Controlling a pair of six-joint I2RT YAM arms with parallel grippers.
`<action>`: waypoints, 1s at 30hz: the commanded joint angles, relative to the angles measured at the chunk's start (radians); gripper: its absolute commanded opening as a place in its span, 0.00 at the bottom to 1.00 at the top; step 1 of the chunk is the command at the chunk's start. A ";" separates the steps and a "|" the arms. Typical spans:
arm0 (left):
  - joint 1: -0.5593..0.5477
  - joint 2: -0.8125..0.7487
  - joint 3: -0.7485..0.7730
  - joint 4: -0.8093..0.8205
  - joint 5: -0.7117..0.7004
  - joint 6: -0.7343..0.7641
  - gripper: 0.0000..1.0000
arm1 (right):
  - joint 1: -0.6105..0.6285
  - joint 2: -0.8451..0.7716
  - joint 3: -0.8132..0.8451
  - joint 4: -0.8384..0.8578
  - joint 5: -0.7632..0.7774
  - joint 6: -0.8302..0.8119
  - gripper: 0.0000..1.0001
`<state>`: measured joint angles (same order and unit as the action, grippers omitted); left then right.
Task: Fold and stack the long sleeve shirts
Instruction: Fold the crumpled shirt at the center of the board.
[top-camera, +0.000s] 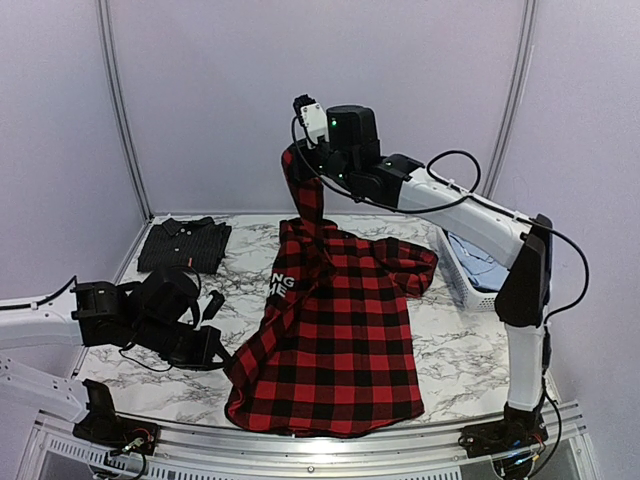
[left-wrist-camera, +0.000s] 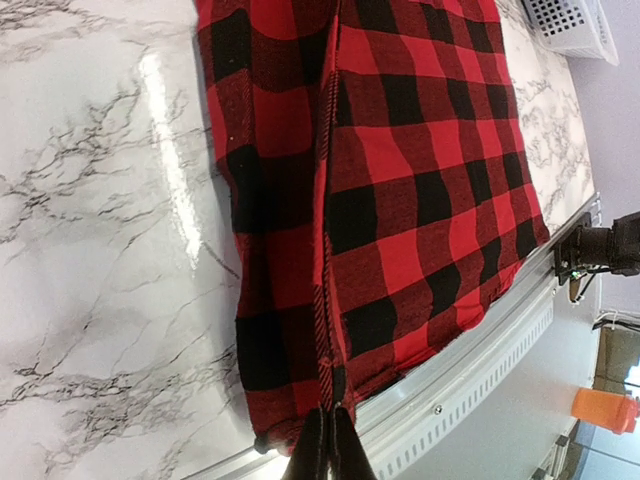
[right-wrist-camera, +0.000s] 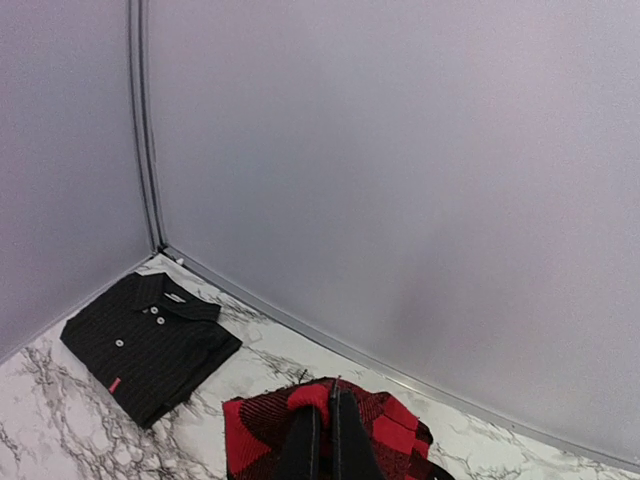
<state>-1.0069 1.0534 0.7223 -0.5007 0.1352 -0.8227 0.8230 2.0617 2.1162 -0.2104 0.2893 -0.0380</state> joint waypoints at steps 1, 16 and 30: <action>0.004 -0.057 -0.035 -0.089 -0.047 -0.069 0.03 | 0.041 -0.005 0.057 0.198 -0.053 -0.013 0.00; 0.002 -0.177 -0.068 -0.157 -0.071 -0.144 0.03 | 0.092 0.089 0.114 0.467 -0.054 -0.050 0.00; -0.021 -0.116 -0.021 -0.155 0.047 -0.046 0.07 | 0.063 0.098 0.075 0.354 0.071 -0.112 0.00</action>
<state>-1.0107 0.8928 0.6598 -0.6273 0.1257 -0.9318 0.8982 2.1754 2.1944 0.1818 0.3042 -0.1318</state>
